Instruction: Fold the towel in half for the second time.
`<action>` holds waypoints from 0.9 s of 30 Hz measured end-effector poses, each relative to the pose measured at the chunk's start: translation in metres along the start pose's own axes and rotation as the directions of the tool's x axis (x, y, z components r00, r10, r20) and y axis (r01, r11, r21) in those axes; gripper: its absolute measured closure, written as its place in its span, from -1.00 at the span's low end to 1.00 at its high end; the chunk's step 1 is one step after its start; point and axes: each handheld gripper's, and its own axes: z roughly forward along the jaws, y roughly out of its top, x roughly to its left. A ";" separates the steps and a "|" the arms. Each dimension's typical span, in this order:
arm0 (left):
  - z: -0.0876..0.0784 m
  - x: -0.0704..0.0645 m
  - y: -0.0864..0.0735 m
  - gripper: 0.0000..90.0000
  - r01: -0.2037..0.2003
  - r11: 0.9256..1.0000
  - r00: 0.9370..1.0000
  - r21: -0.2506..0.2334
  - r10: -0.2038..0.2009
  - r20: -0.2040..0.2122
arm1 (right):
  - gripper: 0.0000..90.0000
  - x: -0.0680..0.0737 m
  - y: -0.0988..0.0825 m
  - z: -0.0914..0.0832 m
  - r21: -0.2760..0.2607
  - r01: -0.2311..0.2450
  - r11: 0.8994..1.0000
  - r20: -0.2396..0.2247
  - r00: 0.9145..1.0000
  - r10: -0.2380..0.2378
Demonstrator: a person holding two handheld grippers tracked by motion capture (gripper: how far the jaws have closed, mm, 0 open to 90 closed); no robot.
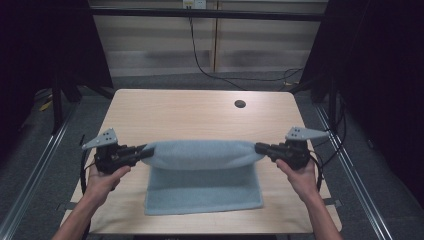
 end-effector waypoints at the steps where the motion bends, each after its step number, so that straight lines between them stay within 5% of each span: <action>1: 0.000 -0.004 -0.008 0.71 -0.004 1.000 1.000 0.021 0.003 0.012 | 0.90 0.003 -0.008 -0.002 0.008 -0.012 1.000 -0.013 1.000 0.012; 4: 0.000 -0.010 -0.025 0.69 0.037 0.998 0.999 0.042 -0.038 0.023 | 0.88 0.013 -0.029 -0.003 0.051 -0.023 0.998 -0.020 0.999 0.024; 8: -0.001 -0.023 -0.045 0.59 0.038 0.996 0.998 0.082 -0.042 0.049 | 0.74 0.024 -0.055 -0.003 0.114 -0.029 0.993 -0.038 0.999 0.034; 13: -0.012 -0.026 -0.044 0.28 0.026 0.998 0.999 0.058 -0.028 0.034 | 0.46 0.029 -0.067 -0.016 0.048 -0.046 0.998 -0.040 0.998 0.048; 16: -0.009 -0.013 -0.044 0.10 0.043 0.998 0.999 0.051 -0.041 -0.030 | 0.32 0.024 -0.066 -0.017 0.018 -0.065 0.998 0.022 0.998 0.064; 17: -0.008 -0.007 -0.045 0.05 0.047 0.997 0.996 0.056 -0.043 -0.081 | 0.26 0.021 -0.066 -0.017 0.006 -0.078 0.997 0.042 0.996 0.078; 19: -0.007 0.007 -0.050 -0.11 0.123 0.991 0.988 0.060 -0.117 -0.099 | 0.14 0.015 -0.070 -0.017 -0.007 -0.103 0.995 0.082 0.991 0.103; 22: -0.010 0.018 -0.060 -0.20 0.130 0.989 0.978 0.076 -0.115 -0.173 | 0.04 0.006 -0.077 -0.020 -0.022 -0.132 0.991 0.151 0.979 0.134; 27: -0.022 0.018 -0.070 -0.31 0.152 0.987 0.967 0.053 -0.137 -0.216 | -0.12 -0.002 -0.087 -0.030 -0.042 -0.162 0.986 0.222 0.961 0.167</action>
